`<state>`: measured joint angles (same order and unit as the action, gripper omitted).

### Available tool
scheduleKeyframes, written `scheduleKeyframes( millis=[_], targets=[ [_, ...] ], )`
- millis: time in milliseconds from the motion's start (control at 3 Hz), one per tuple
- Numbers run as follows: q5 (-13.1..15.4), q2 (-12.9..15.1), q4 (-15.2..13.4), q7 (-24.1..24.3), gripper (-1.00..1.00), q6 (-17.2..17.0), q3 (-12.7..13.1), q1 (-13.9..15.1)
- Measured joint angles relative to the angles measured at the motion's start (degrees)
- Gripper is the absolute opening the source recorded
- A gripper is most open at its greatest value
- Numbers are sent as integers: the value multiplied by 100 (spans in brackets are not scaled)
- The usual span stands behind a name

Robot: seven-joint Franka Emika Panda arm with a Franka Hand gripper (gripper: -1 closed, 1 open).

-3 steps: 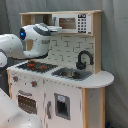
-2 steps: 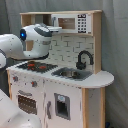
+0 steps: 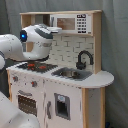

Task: Play with the kitchen

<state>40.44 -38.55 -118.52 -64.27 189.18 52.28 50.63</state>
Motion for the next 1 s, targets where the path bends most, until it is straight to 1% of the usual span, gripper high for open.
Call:
scheduleKeyframes(
  millis=[333,667,1000],
  targets=[
    [0,-7,-238,-161,-100,368,-265,-243],
    [0,35,-428,-262,-100,399,-539,-558],
    [0,35,-428,-262,100,400,-539,-558]
  ],
)
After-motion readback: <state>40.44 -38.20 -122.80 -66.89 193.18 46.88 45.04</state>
